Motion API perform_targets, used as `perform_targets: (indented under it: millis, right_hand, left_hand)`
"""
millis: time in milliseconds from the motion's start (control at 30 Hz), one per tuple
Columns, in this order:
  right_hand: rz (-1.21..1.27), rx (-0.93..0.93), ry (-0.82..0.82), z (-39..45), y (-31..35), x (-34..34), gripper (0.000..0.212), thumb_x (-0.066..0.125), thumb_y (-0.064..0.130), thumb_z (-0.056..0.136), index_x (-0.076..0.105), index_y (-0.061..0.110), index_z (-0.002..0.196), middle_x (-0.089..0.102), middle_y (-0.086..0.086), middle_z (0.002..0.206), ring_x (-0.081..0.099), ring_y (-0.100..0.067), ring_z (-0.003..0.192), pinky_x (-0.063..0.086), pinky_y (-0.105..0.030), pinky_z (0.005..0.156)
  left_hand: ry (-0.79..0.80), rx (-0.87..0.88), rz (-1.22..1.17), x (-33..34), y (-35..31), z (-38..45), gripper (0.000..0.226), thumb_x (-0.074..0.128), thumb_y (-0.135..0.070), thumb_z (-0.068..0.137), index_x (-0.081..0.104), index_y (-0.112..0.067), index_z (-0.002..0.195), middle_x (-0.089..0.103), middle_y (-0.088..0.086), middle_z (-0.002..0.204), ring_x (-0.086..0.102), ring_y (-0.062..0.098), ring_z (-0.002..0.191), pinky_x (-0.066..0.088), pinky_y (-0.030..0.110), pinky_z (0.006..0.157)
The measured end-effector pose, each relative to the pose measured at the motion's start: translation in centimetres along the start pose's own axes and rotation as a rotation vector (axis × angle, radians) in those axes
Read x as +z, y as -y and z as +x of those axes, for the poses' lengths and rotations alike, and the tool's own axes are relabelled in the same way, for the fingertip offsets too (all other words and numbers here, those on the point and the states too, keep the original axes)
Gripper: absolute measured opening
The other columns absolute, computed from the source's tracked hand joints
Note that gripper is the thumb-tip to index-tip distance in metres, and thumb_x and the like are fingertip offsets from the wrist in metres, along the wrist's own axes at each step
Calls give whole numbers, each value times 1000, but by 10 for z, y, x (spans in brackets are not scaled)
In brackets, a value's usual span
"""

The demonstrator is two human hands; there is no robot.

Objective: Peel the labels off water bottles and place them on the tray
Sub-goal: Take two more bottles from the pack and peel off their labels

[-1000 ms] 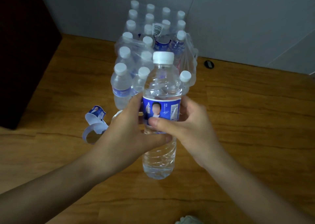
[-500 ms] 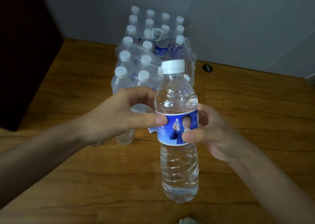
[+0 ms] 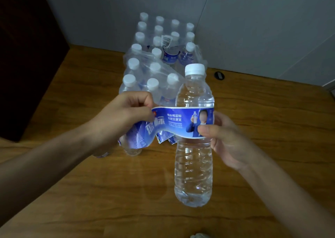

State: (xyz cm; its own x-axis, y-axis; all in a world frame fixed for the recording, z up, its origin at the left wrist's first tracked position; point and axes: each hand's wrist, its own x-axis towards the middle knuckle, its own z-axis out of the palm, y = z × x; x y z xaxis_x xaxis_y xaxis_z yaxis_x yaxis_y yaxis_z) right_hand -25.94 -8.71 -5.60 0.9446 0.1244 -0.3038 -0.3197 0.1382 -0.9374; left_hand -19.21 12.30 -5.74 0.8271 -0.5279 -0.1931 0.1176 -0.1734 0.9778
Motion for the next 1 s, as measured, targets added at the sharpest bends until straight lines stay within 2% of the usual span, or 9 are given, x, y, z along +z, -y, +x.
perform_targets:
  millis: [100, 200, 267, 367, 500, 667, 767, 867, 1000]
  right_hand:
    - [-89, 26, -76, 3, -7, 2, 27, 73, 35, 43, 70, 41, 69, 72, 15, 78, 60, -8, 74, 31, -23, 53]
    - [-85, 34, -86, 5, -12, 5, 45, 78, 32, 46, 69, 33, 90, 74, 6, 90, 70, -15, 82, 49, -27, 66]
    - [-82, 35, -102, 6, -13, 8, 54, 81, 25, 52, 64, 24, 104, 73, 0, 98, 72, -20, 88, 56, -30, 68]
    - [-120, 22, -143, 7, -12, 14, 56, 76, 20, 62, 58, 23, 115, 72, -3, 106, 71, -21, 94, 57, -32, 73]
    - [-156, 15, -200, 8, -14, 19, 54, 75, 21, 66, 57, 25, 116, 71, -2, 107, 70, -19, 95, 59, -36, 77]
    - [-194, 25, -191, 2, -12, 23, 49, 77, 36, 72, 59, 30, 116, 72, 4, 106, 69, -11, 96, 55, -28, 78]
    - [-159, 65, -156, -2, -6, 26, 43, 67, 45, 73, 61, 32, 114, 73, 4, 105, 70, -12, 96, 53, -32, 81]
    - [-160, 59, -102, -4, -2, 23, 40, 74, 34, 75, 63, 30, 113, 72, 1, 108, 68, -17, 102, 50, -39, 92]
    - [-185, 94, 0, -4, -1, 13, 56, 70, 17, 67, 58, 34, 119, 70, 1, 113, 65, -18, 107, 49, -41, 96]
  left_hand:
    - [29, -87, -66, -1, 1, 0, 10, 57, -11, 67, 48, -15, 69, 61, 17, 76, 63, 24, 70, 44, 19, 46]
    - [130, -164, -6, -1, 3, -1, 22, 60, -20, 67, 59, -19, 89, 74, 0, 83, 71, 11, 72, 48, 15, 45]
    - [165, -148, 59, 4, -2, -2, 17, 65, -30, 69, 65, -24, 84, 73, -3, 79, 67, 6, 62, 46, 13, 47]
    - [179, -64, 125, 12, -7, -3, 29, 76, -44, 72, 70, -18, 82, 72, 4, 77, 67, 15, 67, 50, 17, 57]
    - [167, -10, 174, 16, -8, -2, 48, 65, -49, 71, 68, -6, 93, 69, 21, 82, 66, 36, 77, 55, 37, 66]
    - [165, -46, 103, 19, -8, -5, 21, 60, -32, 81, 70, -18, 92, 70, 5, 74, 62, 5, 60, 51, 18, 58]
    - [149, -51, 60, 20, -7, -5, 17, 59, -23, 86, 70, -15, 96, 72, 5, 81, 64, 9, 64, 53, 19, 63]
    - [119, -82, 12, 19, -7, -4, 19, 58, -20, 88, 69, -10, 100, 71, 2, 78, 66, 9, 65, 52, 18, 57]
    - [97, -140, -43, 14, -3, -3, 18, 57, -19, 88, 68, -11, 99, 72, -1, 75, 65, 4, 60, 50, 15, 52]
